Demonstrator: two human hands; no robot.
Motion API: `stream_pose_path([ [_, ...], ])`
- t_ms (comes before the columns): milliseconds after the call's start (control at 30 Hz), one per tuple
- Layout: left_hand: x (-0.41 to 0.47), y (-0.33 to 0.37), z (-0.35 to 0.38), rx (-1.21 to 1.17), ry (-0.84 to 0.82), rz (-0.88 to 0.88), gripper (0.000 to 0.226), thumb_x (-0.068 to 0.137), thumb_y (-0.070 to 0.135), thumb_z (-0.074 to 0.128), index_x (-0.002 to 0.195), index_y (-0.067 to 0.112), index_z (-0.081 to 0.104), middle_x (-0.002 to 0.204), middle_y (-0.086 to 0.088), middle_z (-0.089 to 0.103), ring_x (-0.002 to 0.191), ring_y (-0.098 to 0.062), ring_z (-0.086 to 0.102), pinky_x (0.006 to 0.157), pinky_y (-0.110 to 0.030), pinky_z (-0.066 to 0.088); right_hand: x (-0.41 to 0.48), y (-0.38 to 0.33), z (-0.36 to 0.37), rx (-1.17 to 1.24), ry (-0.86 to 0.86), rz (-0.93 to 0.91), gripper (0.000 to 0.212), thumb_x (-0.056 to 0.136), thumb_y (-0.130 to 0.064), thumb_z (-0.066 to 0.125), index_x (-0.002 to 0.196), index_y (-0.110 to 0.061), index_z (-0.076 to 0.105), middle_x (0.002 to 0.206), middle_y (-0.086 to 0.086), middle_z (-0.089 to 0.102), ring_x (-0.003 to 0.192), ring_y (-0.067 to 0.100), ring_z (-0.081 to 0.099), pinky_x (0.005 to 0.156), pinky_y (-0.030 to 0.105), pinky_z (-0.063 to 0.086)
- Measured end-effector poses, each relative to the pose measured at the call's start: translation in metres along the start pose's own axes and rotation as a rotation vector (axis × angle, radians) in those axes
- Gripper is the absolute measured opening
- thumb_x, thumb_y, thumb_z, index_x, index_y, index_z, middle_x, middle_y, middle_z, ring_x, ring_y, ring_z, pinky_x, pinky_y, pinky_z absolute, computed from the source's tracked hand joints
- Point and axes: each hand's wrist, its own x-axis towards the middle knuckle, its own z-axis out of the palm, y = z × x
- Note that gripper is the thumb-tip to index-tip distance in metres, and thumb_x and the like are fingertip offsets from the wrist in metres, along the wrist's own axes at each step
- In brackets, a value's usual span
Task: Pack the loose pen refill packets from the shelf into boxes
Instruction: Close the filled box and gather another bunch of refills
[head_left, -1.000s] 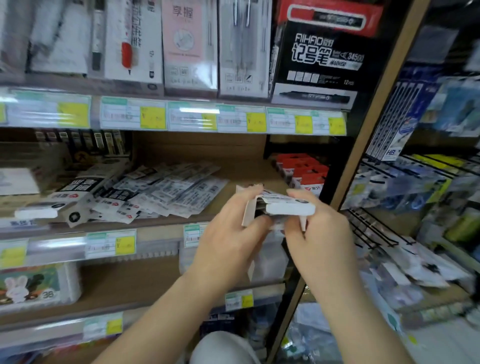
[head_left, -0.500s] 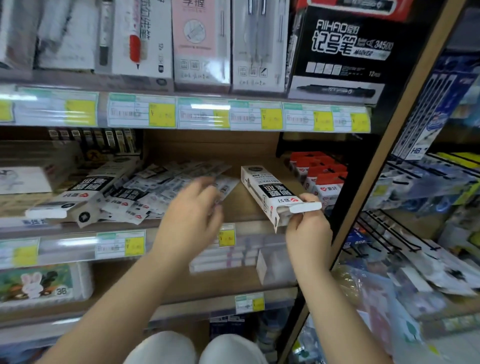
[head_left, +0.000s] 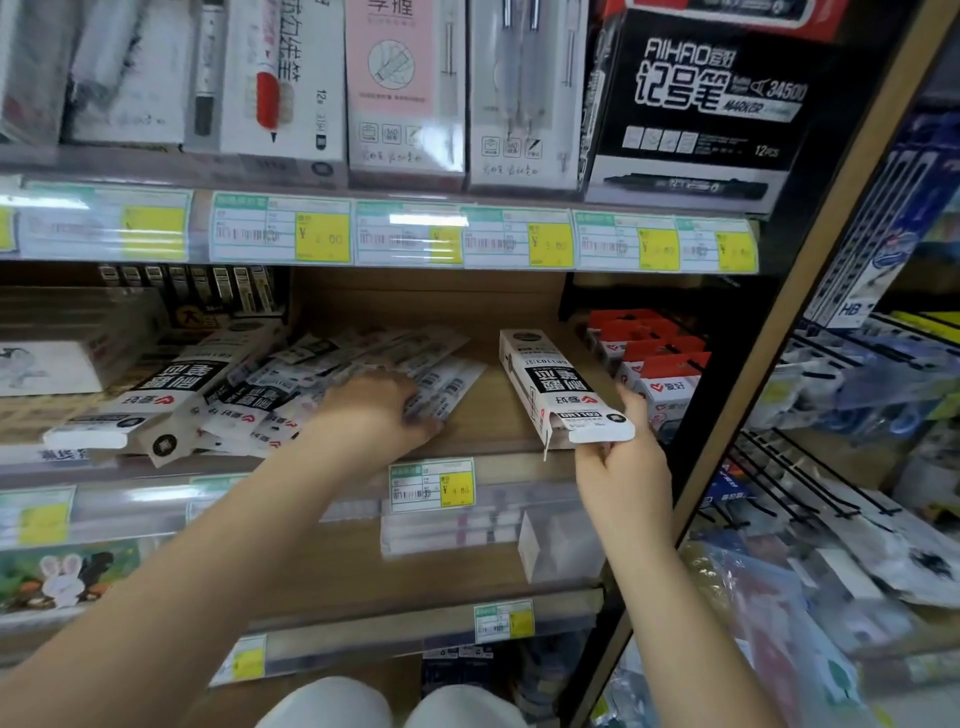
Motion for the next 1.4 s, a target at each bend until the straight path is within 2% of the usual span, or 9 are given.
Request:
stream_pose_path([
  [233,0.009,0.011,-0.007,0.034,-0.215,-0.082,0.084,0.072,0.08,0.043,0.132,0.022,0.047,0.126,-0.001,0.056,0.105,-0.022,0.056,0.08,-0.031,0.049,-0.009,0.006,-0.022,0.033,-0.068,-0.116,0.061,0.083,-0.004,0.047,0.139,-0.021,0.032,0.14,0.003,0.046,0.08,0.003,0.051,0.072,0.03,0.043],
  [367,0.014,0.024,-0.013,0.099,-0.201,-0.077,0.066,0.075,0.072,0.05,0.109,0.016,0.058,0.093,0.0,0.059,0.083,-0.02,0.056,0.068,-0.029,0.048,-0.007,0.002,-0.031,0.064,0.049,-0.159,0.059,0.082,0.003,0.045,0.137,-0.015,0.035,0.132,0.001,0.049,0.075,0.002,0.054,0.066,0.02,0.04],
  [500,0.02,0.036,-0.013,0.196,-0.17,-0.058,0.034,0.083,0.039,0.056,0.105,0.013,0.056,0.08,-0.001,0.052,0.079,-0.023,0.054,0.064,-0.03,0.045,-0.005,-0.003,-0.036,0.077,0.112,-0.192,0.055,0.081,0.005,0.044,0.133,-0.011,0.038,0.123,0.004,0.054,0.076,-0.006,0.05,0.059,0.014,0.034],
  [667,0.03,0.044,-0.007,0.28,-0.132,-0.11,0.039,0.086,0.018,0.053,0.124,0.009,0.051,0.114,-0.009,0.06,0.103,-0.027,0.059,0.071,-0.033,0.048,-0.004,-0.007,-0.041,0.106,0.13,-0.226,0.051,0.08,0.009,0.045,0.13,-0.004,0.042,0.112,0.013,0.059,0.08,-0.027,0.04,0.066,0.003,0.032],
  [767,0.034,0.041,-0.003,0.276,-0.128,-0.136,0.036,0.089,0.015,0.049,0.124,0.007,0.052,0.118,-0.012,0.06,0.105,-0.029,0.059,0.073,-0.033,0.049,-0.006,-0.009,-0.043,0.112,0.141,-0.226,0.051,0.079,0.01,0.045,0.128,-0.004,0.043,0.112,0.013,0.059,0.079,-0.027,0.041,0.063,0.009,0.031],
  [867,0.034,0.038,-0.005,0.243,-0.139,-0.138,0.031,0.09,0.012,0.046,0.118,0.005,0.056,0.114,-0.013,0.062,0.103,-0.029,0.06,0.074,-0.033,0.049,-0.007,-0.009,-0.046,0.097,0.153,-0.231,0.05,0.079,0.01,0.044,0.127,-0.004,0.044,0.105,0.015,0.061,0.083,-0.027,0.042,0.069,-0.002,0.032],
  [1000,0.03,0.033,-0.009,0.198,-0.109,-0.154,0.031,0.091,0.008,0.045,0.119,0.004,0.056,0.119,-0.014,0.06,0.107,-0.03,0.059,0.085,-0.035,0.05,-0.01,-0.012,-0.051,0.088,0.15,-0.228,0.05,0.081,0.008,0.045,0.128,-0.008,0.044,0.115,0.007,0.058,0.074,-0.001,0.054,0.063,0.008,0.038],
  [1167,0.024,0.024,-0.013,0.169,-0.078,-0.2,0.03,0.095,0.006,0.043,0.123,0.003,0.054,0.125,-0.017,0.057,0.113,-0.034,0.055,0.09,-0.039,0.047,-0.013,-0.015,-0.054,0.088,0.146,-0.236,0.048,0.082,0.007,0.046,0.127,-0.009,0.044,0.114,0.005,0.058,0.071,0.009,0.053,0.064,0.004,0.038],
  [1400,0.016,0.014,-0.026,0.006,-0.002,-0.258,0.043,0.095,0.006,0.042,0.135,-0.006,0.034,0.124,-0.024,0.055,0.106,-0.037,0.058,0.073,-0.038,0.047,-0.018,-0.019,-0.058,0.103,0.136,-0.237,0.046,0.084,0.004,0.047,0.127,-0.012,0.043,0.114,-0.001,0.055,0.071,0.008,0.055,0.063,0.013,0.039],
])
